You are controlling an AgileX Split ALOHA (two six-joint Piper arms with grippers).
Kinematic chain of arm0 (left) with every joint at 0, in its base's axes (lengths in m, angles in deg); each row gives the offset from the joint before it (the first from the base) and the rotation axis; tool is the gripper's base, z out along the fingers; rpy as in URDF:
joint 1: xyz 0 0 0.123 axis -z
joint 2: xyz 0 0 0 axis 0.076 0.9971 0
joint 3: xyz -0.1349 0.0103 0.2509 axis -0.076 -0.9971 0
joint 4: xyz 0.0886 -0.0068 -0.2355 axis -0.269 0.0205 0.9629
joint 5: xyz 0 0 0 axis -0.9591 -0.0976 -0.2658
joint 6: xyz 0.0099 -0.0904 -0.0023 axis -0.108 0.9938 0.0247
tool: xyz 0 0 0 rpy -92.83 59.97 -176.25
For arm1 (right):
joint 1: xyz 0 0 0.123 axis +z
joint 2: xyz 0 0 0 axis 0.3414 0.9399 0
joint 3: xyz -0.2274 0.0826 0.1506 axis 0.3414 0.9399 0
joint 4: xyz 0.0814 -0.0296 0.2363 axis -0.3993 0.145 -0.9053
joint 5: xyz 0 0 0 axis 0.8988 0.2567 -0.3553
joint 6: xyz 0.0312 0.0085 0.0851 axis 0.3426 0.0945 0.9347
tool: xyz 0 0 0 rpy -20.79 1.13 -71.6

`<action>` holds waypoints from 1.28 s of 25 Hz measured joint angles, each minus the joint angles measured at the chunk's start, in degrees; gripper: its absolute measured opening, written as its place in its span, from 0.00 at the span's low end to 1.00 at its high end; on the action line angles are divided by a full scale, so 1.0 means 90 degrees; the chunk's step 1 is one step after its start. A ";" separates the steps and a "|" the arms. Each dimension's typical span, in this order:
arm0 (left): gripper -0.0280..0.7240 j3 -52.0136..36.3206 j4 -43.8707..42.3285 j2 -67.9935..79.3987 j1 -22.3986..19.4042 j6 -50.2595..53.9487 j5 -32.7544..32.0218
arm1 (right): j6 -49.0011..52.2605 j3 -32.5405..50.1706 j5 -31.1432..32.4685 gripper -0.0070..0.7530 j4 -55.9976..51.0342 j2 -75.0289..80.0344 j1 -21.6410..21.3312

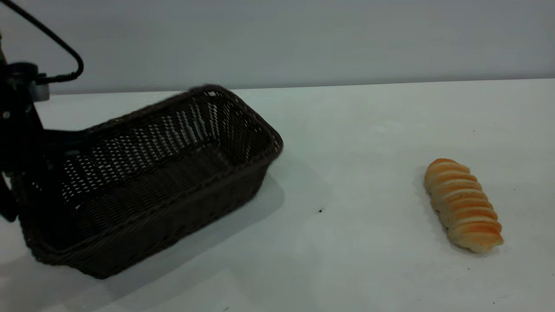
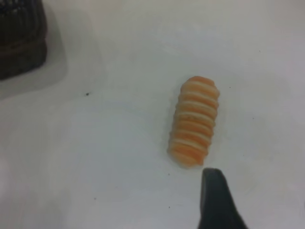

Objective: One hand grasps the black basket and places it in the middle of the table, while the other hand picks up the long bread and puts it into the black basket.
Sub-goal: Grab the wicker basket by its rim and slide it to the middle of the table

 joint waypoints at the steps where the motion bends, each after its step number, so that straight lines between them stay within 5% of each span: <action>1: 0.73 0.0068 0.0006 0.0007 0.0000 -0.0043 -0.0048 | 0.0000 0.0000 -0.0012 0.57 0.0000 0.0000 0.0000; 15: 0.73 0.0342 0.0067 0.0069 0.0000 -0.0148 -0.1109 | 0.0000 0.0000 -0.0018 0.57 0.0000 0.0000 0.0000; 32: 0.72 0.0347 0.0076 0.0903 0.0000 -0.0052 0.0568 | 0.0001 0.0000 -0.0018 0.57 0.0013 0.0000 0.0000</action>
